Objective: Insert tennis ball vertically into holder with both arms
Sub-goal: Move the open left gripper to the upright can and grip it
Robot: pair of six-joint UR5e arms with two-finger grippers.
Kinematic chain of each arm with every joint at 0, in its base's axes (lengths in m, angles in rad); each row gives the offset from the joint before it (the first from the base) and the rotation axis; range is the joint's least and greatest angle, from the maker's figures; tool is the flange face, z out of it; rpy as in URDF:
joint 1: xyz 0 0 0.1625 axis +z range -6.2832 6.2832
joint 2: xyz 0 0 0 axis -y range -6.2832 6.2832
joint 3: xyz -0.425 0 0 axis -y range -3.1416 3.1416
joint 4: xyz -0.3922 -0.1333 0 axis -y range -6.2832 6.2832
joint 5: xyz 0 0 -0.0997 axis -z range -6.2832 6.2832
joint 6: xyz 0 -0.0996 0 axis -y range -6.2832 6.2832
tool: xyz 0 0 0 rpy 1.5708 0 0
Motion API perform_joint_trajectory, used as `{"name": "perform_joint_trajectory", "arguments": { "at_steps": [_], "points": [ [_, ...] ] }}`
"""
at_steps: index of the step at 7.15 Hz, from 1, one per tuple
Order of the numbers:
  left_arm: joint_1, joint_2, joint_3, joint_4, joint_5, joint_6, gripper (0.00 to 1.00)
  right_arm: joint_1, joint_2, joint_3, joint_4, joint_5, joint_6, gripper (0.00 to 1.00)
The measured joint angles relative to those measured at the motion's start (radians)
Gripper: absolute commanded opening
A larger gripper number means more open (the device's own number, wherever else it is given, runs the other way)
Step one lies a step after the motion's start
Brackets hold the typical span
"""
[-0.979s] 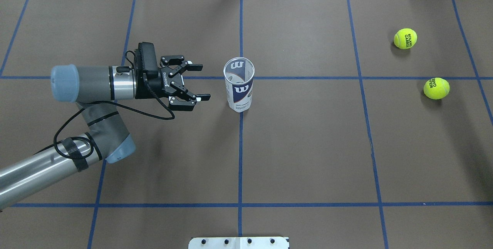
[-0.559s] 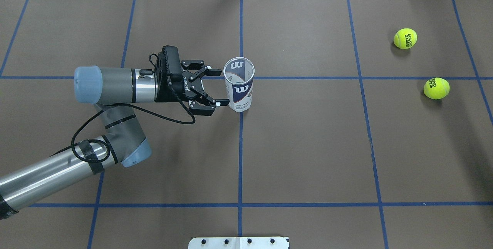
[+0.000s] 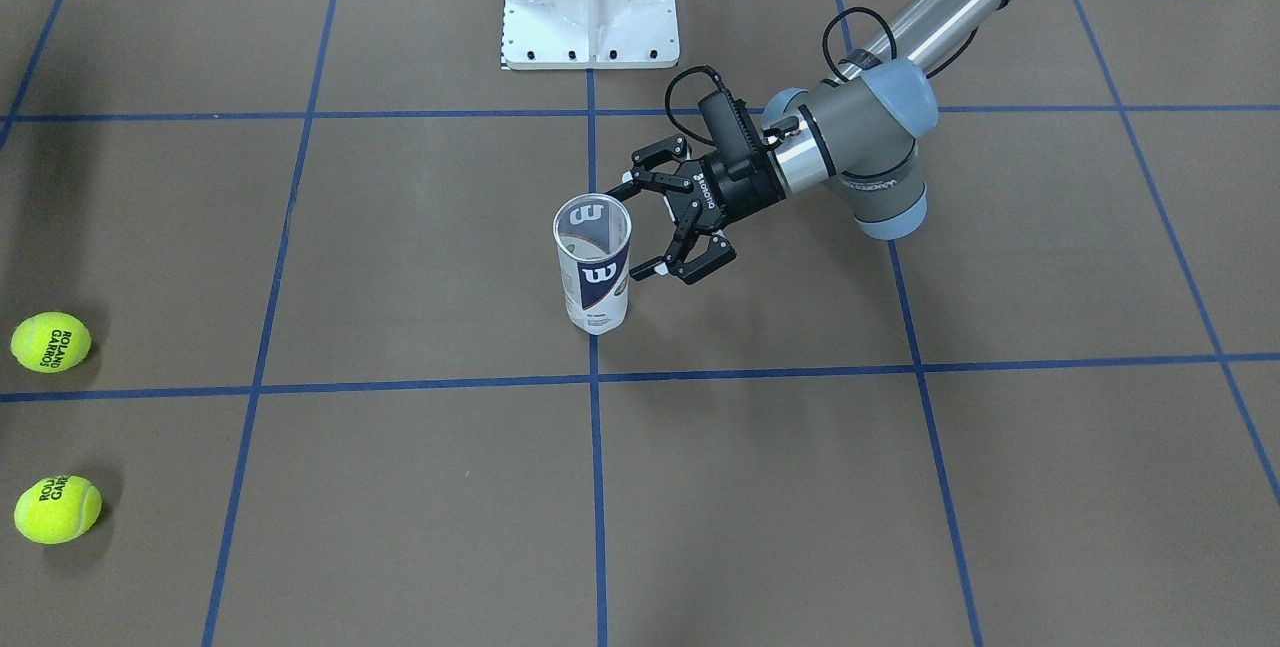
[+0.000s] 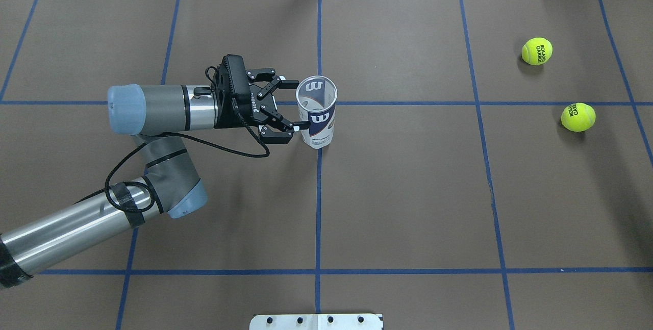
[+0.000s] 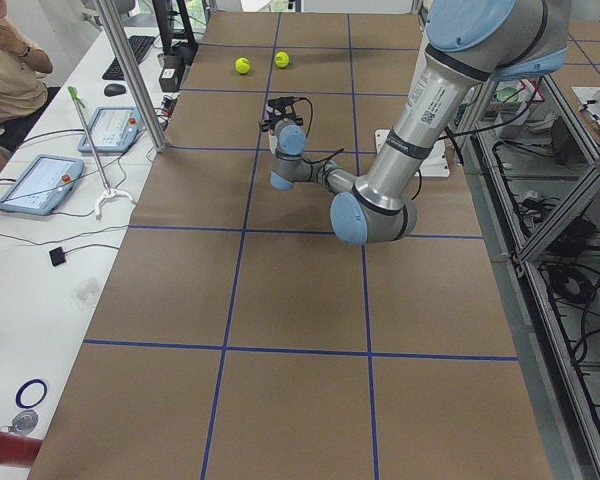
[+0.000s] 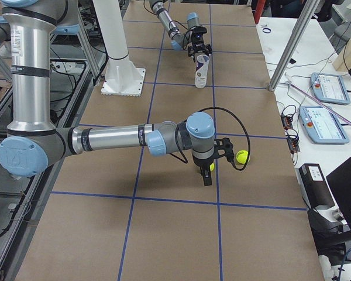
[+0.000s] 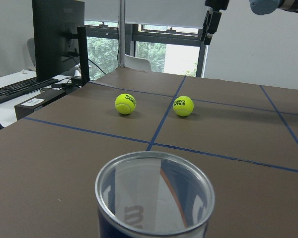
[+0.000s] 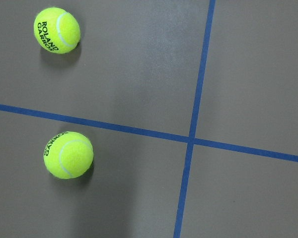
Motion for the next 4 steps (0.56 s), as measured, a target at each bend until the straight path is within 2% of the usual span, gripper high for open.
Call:
{"name": "perform_joint_trajectory", "arguments": {
  "at_steps": [3, 4],
  "points": [
    [0.01, -0.037, 0.039, 0.0, 0.005, 0.005, 0.98, 0.0, 0.0, 0.001, 0.0, 0.0, 0.0, 0.99],
    [0.013, -0.044, 0.044, 0.0, 0.005, 0.005, 0.91, 0.0, 0.0, 0.001, 0.0, 0.0, 0.0, 0.99]
  ]
}}
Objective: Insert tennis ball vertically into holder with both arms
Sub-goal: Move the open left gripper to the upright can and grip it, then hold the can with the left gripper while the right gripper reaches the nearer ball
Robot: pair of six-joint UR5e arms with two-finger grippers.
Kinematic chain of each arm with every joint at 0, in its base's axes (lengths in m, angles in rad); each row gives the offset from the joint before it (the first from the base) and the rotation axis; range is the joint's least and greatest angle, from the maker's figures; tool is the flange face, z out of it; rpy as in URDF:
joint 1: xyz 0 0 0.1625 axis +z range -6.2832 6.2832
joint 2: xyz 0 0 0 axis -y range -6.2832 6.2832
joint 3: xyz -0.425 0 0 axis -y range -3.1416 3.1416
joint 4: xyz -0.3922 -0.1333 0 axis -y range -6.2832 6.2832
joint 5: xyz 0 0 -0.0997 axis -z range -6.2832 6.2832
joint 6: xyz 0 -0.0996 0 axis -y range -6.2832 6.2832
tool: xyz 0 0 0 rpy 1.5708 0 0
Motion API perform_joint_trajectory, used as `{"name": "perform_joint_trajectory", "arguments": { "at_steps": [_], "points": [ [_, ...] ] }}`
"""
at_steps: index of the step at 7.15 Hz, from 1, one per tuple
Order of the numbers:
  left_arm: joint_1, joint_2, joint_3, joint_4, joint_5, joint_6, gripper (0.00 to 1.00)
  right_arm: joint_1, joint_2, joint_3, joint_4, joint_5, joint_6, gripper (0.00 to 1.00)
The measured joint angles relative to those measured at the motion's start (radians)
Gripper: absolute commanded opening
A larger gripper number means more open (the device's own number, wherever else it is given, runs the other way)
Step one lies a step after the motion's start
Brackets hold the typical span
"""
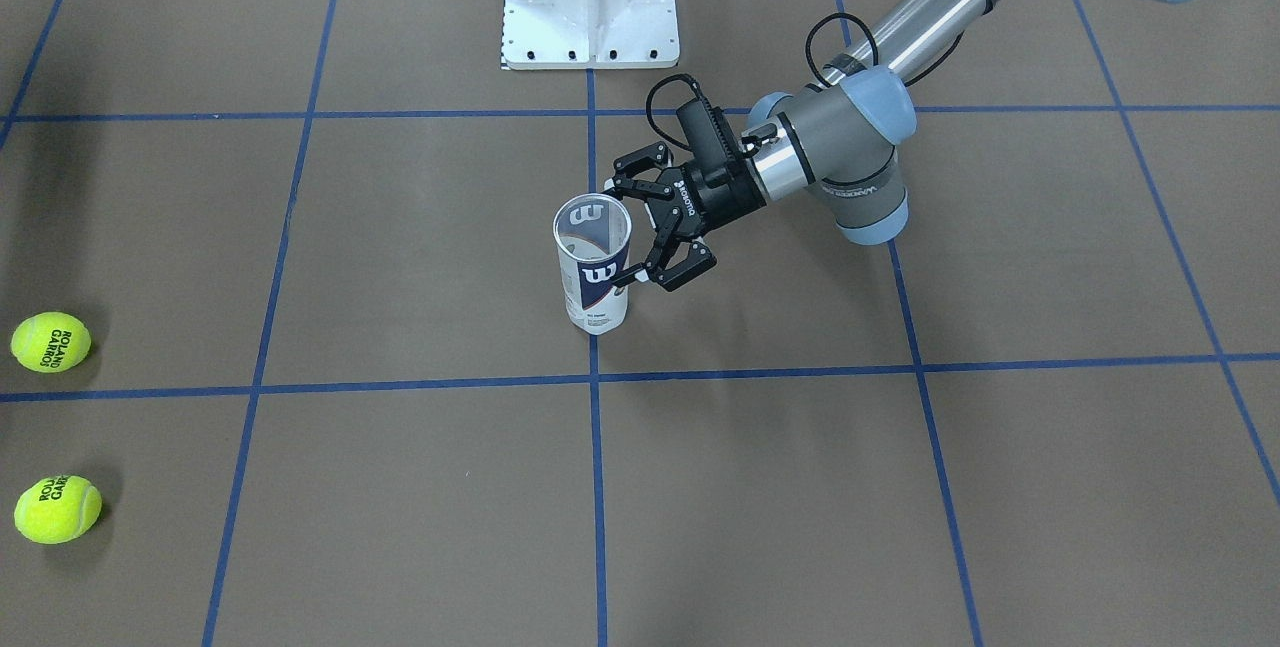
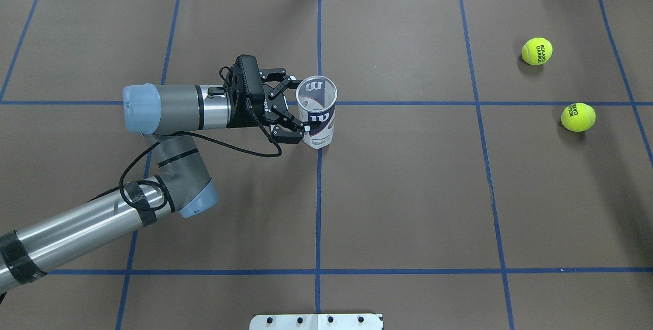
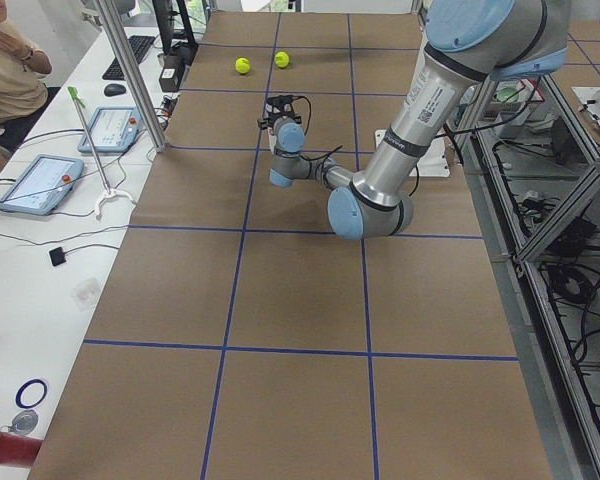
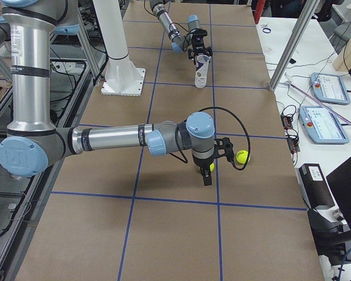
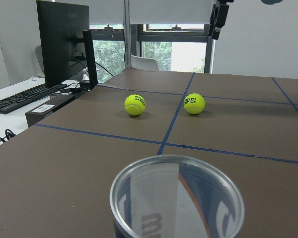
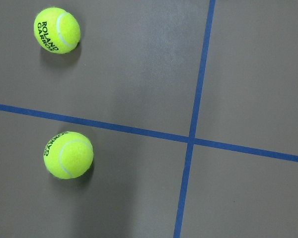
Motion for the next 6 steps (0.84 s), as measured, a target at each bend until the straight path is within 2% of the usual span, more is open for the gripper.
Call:
{"name": "perform_joint_trajectory", "arguments": {
  "at_steps": [1, 4, 6],
  "points": [
    [0.001, -0.006, 0.003, 0.0, 0.0, 0.0, 0.83, 0.0, 0.001, 0.0, 0.0, 0.0, 0.0, 0.99],
    [0.002, -0.014, 0.01, 0.0, 0.0, 0.002, 0.82, 0.0, 0.002, 0.002, 0.001, -0.001, 0.016, 0.99],
    [0.002, -0.014, 0.01, -0.001, 0.0, 0.002, 0.82, -0.013, 0.008, 0.002, 0.026, 0.003, 0.092, 0.99]
  ]
}}
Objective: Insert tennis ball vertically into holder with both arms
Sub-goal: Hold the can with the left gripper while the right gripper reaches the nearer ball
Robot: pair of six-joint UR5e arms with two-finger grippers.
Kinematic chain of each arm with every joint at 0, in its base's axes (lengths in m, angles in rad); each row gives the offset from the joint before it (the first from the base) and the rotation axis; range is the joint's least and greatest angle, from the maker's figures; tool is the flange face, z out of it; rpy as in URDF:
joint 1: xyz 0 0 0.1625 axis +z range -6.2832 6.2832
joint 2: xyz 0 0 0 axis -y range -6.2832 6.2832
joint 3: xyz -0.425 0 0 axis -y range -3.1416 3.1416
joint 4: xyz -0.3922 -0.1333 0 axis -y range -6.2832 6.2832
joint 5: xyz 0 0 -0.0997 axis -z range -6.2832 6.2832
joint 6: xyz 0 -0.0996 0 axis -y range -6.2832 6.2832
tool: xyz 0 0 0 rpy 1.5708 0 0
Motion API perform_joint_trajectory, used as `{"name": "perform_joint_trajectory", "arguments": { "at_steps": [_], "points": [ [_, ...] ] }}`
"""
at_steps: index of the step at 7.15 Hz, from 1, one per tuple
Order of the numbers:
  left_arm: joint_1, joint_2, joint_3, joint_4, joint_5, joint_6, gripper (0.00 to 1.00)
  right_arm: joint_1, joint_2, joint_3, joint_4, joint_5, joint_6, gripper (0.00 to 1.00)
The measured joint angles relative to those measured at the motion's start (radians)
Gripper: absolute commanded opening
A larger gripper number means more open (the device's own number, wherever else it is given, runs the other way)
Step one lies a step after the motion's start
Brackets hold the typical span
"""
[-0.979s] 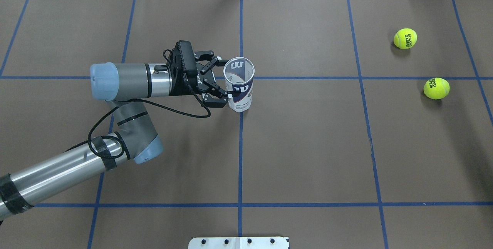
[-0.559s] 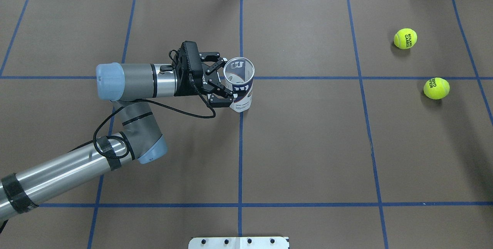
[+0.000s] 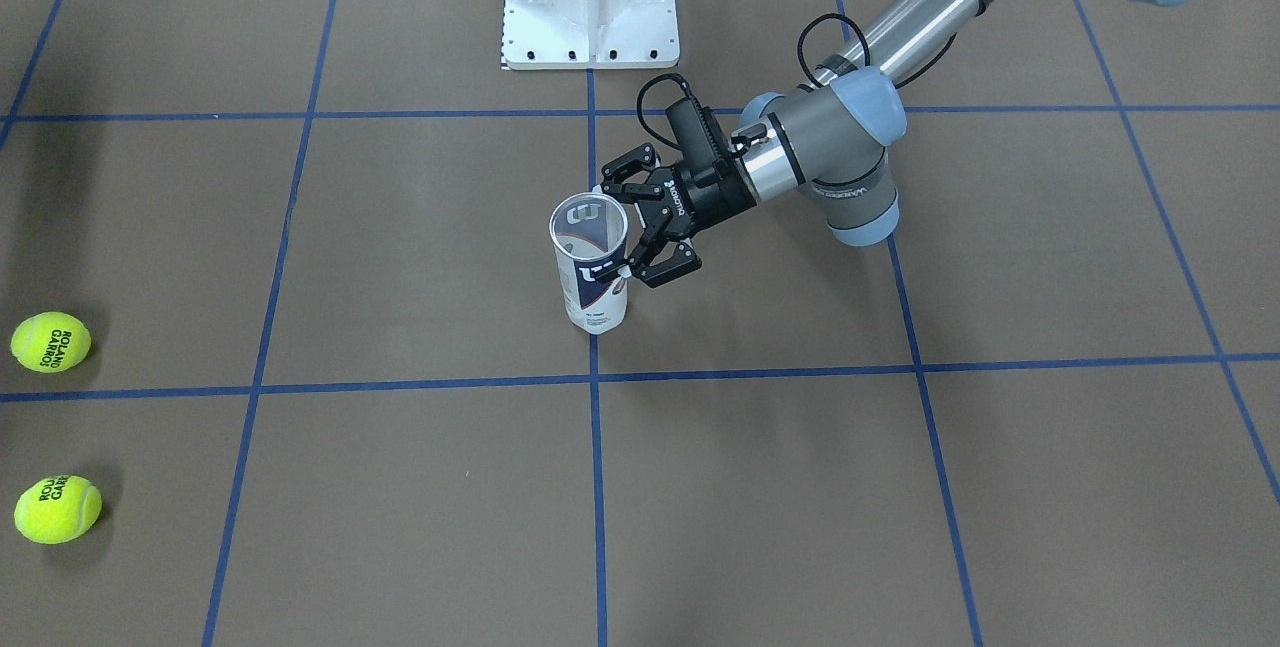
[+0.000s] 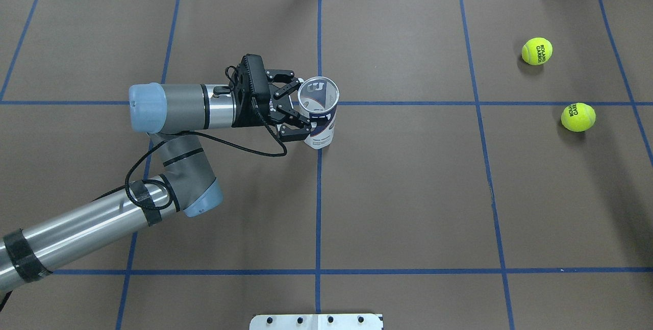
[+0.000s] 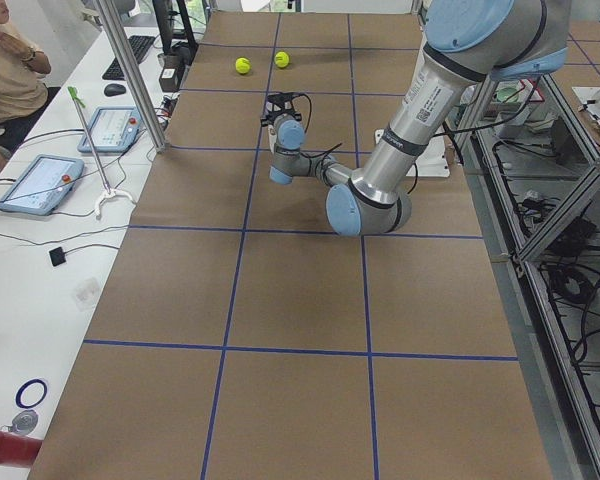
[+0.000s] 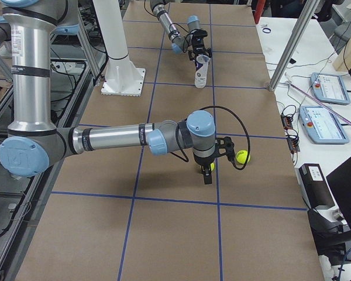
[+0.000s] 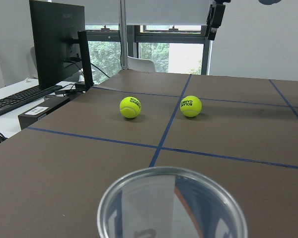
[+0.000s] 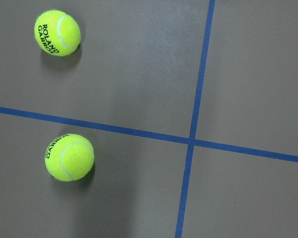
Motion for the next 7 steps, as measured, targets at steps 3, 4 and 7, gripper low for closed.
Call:
{"name": "perform_joint_trajectory", "arguments": {
  "at_steps": [3, 4, 7],
  "points": [
    [-0.001, 0.001, 0.0, -0.001, 0.0, 0.0, 0.82, -0.147, 0.03, -0.021, 0.142, -0.01, 0.257, 0.99],
    [-0.001, 0.001, 0.0, -0.002, 0.0, 0.0, 0.82, -0.214, 0.034, -0.057, 0.248, -0.046, 0.356, 0.99],
    [-0.002, 0.001, 0.0, -0.002, 0.0, 0.0, 0.83, -0.353, 0.075, -0.243, 0.536, -0.168, 0.526, 0.99]
  ]
}}
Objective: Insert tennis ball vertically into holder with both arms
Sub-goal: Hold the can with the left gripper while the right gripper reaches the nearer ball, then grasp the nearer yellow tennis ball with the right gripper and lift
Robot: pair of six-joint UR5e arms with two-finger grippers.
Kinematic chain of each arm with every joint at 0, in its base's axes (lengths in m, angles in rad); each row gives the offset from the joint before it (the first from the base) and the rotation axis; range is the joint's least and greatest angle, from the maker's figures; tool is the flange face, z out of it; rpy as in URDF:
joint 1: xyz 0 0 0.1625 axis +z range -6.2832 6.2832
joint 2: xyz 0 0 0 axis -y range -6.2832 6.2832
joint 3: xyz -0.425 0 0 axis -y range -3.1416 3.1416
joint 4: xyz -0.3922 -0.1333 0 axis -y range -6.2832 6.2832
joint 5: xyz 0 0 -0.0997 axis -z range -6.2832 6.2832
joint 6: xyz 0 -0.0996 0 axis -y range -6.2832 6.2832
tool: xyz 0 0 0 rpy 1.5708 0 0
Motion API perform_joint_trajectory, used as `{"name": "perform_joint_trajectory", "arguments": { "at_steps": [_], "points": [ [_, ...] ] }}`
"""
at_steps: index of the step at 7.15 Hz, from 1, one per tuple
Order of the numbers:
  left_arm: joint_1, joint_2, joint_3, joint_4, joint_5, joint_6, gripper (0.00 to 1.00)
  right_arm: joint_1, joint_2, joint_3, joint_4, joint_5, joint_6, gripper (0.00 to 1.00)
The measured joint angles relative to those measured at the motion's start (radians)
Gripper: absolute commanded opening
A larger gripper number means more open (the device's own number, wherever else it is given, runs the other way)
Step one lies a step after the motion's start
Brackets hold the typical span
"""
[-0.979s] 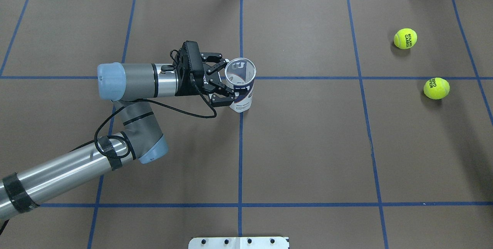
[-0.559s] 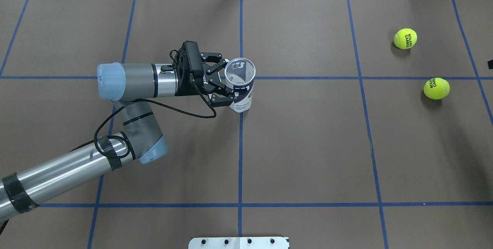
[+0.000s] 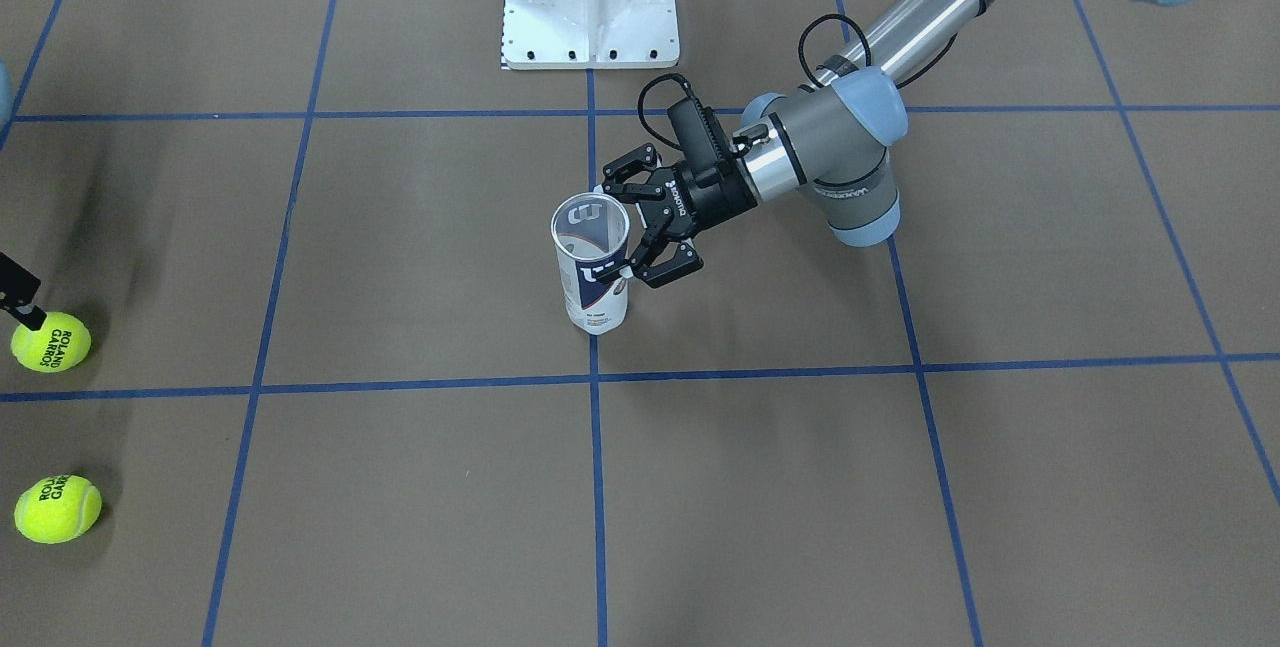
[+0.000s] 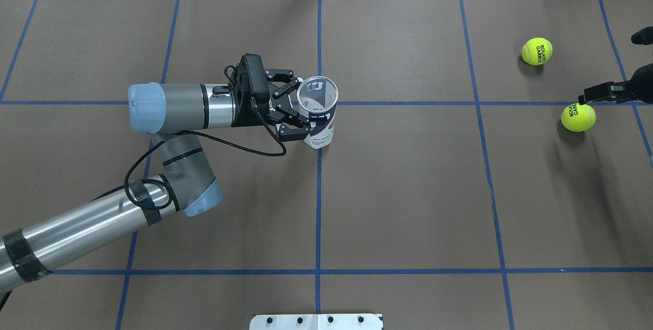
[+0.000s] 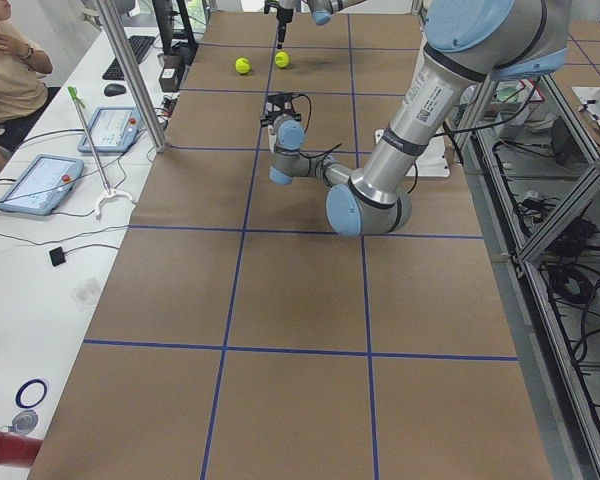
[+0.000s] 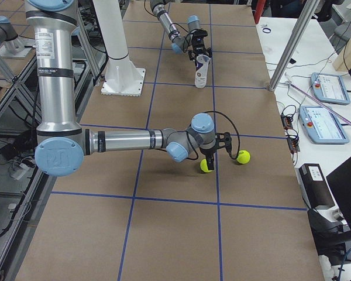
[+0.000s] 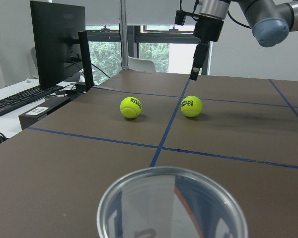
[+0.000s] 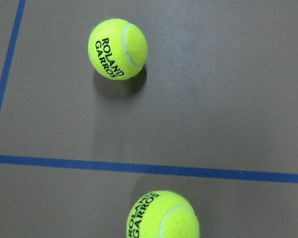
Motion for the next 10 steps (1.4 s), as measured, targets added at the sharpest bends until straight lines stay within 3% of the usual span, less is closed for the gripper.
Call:
{"name": "perform_joint_trajectory", "arguments": {
  "at_steps": [4, 5, 6, 7, 10],
  "points": [
    [-0.001, 0.0, 0.0, 0.0, 0.0, 0.0, 0.83, -0.097, 0.023, -0.064, 0.066, -0.111, 0.088, 0.99],
    [-0.001, 0.0, 0.0, 0.0, 0.0, 0.0, 0.83, -0.106, 0.019, -0.07, 0.07, -0.124, 0.086, 0.72],
    [-0.002, 0.0, 0.0, -0.001, -0.001, 0.0, 0.83, -0.112, 0.016, -0.072, 0.074, -0.135, 0.087, 0.17],
    [-0.001, 0.0, 0.0, -0.002, -0.001, 0.0, 0.83, -0.118, 0.013, -0.072, 0.076, -0.148, 0.091, 0.0],
    [-0.002, 0.0, 0.0, -0.004, -0.002, 0.0, 0.83, -0.121, 0.037, -0.027, 0.071, -0.154, 0.111, 0.0]
  ]
}}
